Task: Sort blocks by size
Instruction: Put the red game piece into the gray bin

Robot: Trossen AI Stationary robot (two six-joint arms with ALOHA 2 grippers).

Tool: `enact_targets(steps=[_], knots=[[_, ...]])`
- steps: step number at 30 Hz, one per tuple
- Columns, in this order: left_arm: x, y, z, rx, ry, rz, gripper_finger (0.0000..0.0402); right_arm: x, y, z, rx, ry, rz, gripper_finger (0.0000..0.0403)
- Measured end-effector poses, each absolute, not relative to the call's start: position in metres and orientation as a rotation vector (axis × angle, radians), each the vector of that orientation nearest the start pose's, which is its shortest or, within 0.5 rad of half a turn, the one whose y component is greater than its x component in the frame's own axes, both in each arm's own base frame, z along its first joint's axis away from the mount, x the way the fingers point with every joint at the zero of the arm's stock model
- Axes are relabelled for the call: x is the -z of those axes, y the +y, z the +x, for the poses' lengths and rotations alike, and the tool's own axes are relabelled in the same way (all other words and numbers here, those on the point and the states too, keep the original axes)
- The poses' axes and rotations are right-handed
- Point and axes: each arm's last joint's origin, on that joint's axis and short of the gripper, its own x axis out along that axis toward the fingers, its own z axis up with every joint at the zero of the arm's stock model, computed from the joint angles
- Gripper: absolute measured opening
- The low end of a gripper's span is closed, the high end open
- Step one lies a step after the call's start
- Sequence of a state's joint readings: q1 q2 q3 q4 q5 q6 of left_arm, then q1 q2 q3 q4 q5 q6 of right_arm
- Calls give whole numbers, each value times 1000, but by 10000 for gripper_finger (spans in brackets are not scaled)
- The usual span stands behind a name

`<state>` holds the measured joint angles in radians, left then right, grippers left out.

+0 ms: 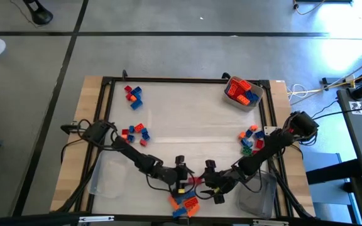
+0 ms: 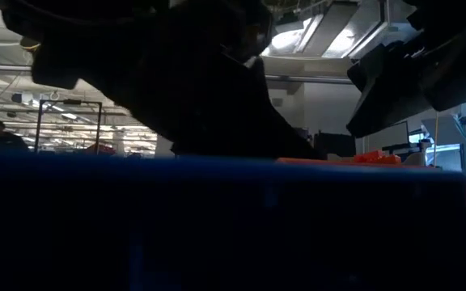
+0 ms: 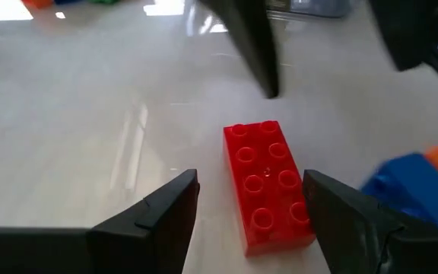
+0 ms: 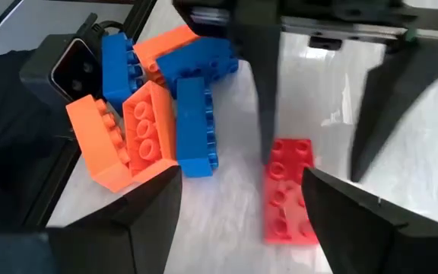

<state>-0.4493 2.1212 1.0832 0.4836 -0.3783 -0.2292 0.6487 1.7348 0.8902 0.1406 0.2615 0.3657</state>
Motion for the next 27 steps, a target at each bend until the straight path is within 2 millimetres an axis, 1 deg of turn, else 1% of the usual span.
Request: enact_targets(steps=[5, 11, 13, 15, 20, 24, 27], knots=[[-104, -162, 380, -20, 509, -14, 224, -159, 202, 278, -248, 691, 38, 269], [-117, -175, 376, 24, 460, -18, 224, -159, 202, 278, -255, 695, 39, 269], [-112, -178, 374, 28, 471, -31, 224, -159, 202, 278, -255, 694, 40, 269], [-103, -180, 374, 24, 493, -31, 224, -159, 202, 278, -255, 694, 40, 269], [-93, -176, 378, -10, 480, -55, 224, -159, 202, 278, -256, 688, 43, 269], [-92, -171, 381, -28, 478, -53, 224, -160, 202, 279, -258, 679, 48, 269], [-95, -171, 381, -18, 449, -37, 224, -160, 202, 279, -258, 680, 47, 269]])
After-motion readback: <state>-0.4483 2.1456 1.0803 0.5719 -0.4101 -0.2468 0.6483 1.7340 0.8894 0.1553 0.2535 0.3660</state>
